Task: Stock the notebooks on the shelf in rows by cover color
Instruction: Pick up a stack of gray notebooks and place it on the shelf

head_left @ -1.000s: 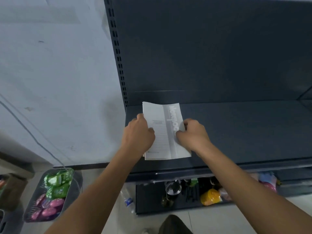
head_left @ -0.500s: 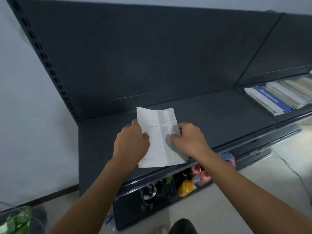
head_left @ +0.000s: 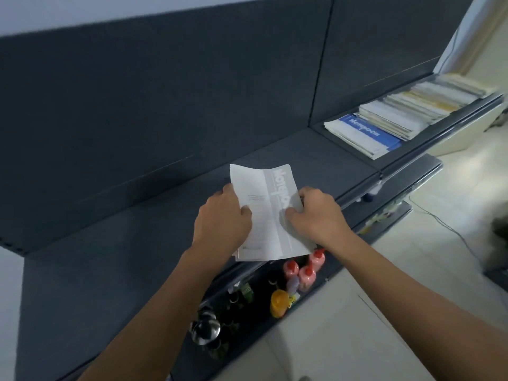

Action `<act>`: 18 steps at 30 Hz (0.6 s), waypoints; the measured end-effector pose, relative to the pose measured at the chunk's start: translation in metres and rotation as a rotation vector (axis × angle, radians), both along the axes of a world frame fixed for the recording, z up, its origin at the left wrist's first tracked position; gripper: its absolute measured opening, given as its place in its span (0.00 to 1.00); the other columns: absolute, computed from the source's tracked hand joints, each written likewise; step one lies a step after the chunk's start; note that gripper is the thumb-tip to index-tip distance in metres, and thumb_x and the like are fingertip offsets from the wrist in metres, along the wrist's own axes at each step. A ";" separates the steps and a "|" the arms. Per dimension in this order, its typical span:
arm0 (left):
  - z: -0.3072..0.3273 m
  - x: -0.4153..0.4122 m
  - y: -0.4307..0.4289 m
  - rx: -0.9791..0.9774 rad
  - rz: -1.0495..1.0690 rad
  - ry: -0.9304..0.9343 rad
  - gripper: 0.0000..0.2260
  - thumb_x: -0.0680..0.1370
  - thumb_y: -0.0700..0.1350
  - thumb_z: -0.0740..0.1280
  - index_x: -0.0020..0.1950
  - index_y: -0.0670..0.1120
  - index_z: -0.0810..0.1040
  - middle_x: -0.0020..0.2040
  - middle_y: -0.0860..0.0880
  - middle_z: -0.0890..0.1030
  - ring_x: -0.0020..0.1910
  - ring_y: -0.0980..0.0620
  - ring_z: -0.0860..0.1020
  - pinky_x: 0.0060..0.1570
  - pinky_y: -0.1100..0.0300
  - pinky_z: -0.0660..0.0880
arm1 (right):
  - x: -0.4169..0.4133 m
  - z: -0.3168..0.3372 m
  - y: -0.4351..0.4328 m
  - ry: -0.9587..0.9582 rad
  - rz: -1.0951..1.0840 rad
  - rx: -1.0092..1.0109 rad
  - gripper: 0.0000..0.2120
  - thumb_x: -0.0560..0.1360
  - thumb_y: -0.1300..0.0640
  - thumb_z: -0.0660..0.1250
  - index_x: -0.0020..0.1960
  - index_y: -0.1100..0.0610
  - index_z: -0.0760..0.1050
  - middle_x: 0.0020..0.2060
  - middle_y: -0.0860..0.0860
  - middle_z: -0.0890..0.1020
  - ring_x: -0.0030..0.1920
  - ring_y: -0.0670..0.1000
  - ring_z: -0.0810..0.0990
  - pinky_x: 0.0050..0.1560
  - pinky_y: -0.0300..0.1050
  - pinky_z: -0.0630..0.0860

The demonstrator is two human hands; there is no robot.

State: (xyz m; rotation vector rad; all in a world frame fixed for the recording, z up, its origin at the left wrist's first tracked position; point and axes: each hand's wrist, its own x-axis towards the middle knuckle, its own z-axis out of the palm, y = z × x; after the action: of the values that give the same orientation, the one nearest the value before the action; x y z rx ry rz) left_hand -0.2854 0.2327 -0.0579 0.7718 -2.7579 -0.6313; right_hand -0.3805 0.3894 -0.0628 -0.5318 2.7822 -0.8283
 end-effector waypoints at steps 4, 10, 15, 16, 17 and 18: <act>-0.006 -0.051 0.045 -0.020 -0.026 -0.020 0.11 0.79 0.48 0.61 0.60 0.48 0.72 0.52 0.49 0.79 0.46 0.48 0.76 0.41 0.55 0.68 | -0.041 -0.008 0.052 0.000 -0.029 -0.032 0.07 0.75 0.54 0.65 0.49 0.57 0.75 0.43 0.51 0.80 0.42 0.53 0.79 0.38 0.47 0.75; -0.006 -0.106 0.110 0.002 -0.095 -0.014 0.07 0.79 0.48 0.61 0.56 0.49 0.72 0.48 0.51 0.78 0.43 0.50 0.76 0.40 0.55 0.70 | -0.091 -0.014 0.120 -0.011 -0.107 -0.041 0.08 0.75 0.52 0.63 0.46 0.57 0.73 0.41 0.52 0.79 0.41 0.55 0.79 0.33 0.45 0.70; 0.006 -0.154 0.144 -0.022 -0.159 0.004 0.08 0.81 0.49 0.61 0.59 0.50 0.71 0.51 0.53 0.78 0.44 0.53 0.75 0.36 0.61 0.66 | -0.131 -0.008 0.155 0.003 -0.155 -0.064 0.09 0.75 0.51 0.62 0.46 0.57 0.73 0.39 0.53 0.80 0.41 0.57 0.80 0.40 0.51 0.79; 0.007 -0.164 0.148 -0.020 -0.172 0.005 0.08 0.81 0.49 0.62 0.59 0.50 0.71 0.51 0.53 0.78 0.45 0.53 0.75 0.35 0.61 0.65 | -0.139 -0.008 0.161 -0.003 -0.165 -0.064 0.09 0.75 0.51 0.62 0.46 0.57 0.72 0.39 0.52 0.79 0.41 0.57 0.80 0.39 0.50 0.78; 0.009 -0.175 0.153 -0.020 -0.182 0.004 0.09 0.81 0.49 0.62 0.59 0.50 0.71 0.51 0.53 0.78 0.45 0.53 0.75 0.36 0.61 0.66 | -0.147 -0.007 0.167 -0.006 -0.172 -0.063 0.08 0.75 0.52 0.62 0.45 0.57 0.72 0.38 0.52 0.78 0.40 0.56 0.79 0.36 0.48 0.75; 0.009 -0.187 0.157 -0.019 -0.192 0.002 0.09 0.80 0.50 0.62 0.59 0.50 0.71 0.52 0.52 0.78 0.46 0.52 0.76 0.38 0.59 0.68 | -0.155 -0.007 0.173 -0.005 -0.181 -0.063 0.08 0.75 0.52 0.63 0.44 0.57 0.71 0.38 0.52 0.78 0.40 0.56 0.79 0.34 0.47 0.73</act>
State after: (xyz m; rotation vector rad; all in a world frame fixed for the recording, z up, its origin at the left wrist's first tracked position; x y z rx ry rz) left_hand -0.4726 0.3896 -0.0487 0.5054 -2.8542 -0.6387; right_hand -0.5359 0.5624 -0.0699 -0.2901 2.8392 -0.9543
